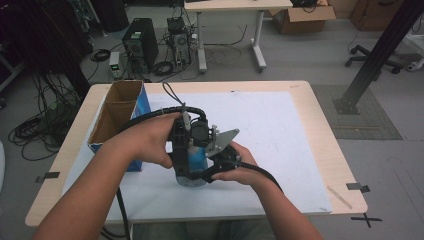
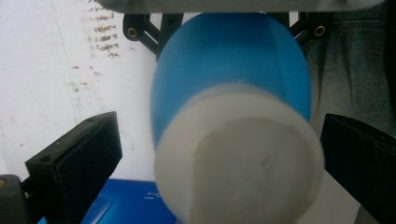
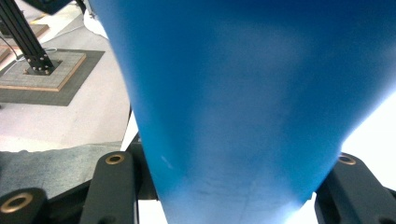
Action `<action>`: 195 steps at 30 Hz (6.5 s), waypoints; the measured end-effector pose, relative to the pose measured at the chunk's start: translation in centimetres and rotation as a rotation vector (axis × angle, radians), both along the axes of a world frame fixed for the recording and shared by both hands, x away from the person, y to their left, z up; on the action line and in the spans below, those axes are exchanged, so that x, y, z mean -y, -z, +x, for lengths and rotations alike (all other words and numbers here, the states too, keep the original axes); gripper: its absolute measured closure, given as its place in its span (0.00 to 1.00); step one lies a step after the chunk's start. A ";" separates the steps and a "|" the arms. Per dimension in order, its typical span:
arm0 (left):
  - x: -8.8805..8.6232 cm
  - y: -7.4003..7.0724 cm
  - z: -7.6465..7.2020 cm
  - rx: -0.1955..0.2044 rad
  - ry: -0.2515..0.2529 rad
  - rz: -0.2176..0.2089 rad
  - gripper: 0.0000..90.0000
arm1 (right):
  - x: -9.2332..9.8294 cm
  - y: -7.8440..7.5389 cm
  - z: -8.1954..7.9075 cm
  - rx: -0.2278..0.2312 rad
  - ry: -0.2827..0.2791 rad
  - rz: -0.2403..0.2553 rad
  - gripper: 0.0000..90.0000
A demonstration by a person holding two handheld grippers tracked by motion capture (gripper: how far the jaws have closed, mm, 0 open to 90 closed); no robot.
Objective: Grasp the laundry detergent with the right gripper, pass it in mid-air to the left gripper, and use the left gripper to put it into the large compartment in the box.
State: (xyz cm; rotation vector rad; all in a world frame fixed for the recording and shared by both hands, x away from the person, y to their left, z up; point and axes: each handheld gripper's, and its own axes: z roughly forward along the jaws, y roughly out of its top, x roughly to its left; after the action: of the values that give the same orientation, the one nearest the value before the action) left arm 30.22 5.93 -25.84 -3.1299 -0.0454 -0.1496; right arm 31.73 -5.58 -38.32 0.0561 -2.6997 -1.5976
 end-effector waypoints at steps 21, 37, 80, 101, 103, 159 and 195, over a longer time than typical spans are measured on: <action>0.1 0.1 -0.2 0.009 0.003 -0.008 0.06 | -0.2 -0.5 0.0 0.011 0.014 0.008 0.50; 0.1 0.2 -0.3 0.011 0.003 -0.012 0.15 | -0.3 -0.6 -0.1 0.006 0.014 0.013 0.50; 0.1 0.0 -0.2 -0.035 -0.023 0.005 0.43 | -0.7 -0.9 -0.7 0.006 0.001 0.021 0.50; -0.2 -0.4 0.2 -0.039 -0.038 0.016 0.43 | 0.2 -1.5 -0.5 0.010 0.021 0.079 0.26; -0.2 -0.5 0.3 -0.040 -0.037 0.020 0.43 | 0.3 -1.4 -0.3 0.024 0.030 0.085 0.22; -5.3 -10.0 6.6 -0.086 -0.772 -0.006 0.43 | 15.1 -5.7 4.5 0.131 0.284 -0.397 0.03; -17.8 -18.3 8.9 -0.023 -1.402 -0.154 0.43 | 17.8 -4.9 5.9 0.076 0.328 -0.462 0.03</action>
State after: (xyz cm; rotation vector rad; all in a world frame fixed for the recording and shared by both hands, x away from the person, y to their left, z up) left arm 39.14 23.77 -7.58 -2.4188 -2.1164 -0.0709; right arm 37.67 -23.35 -33.39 -0.3490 -3.1915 -0.9864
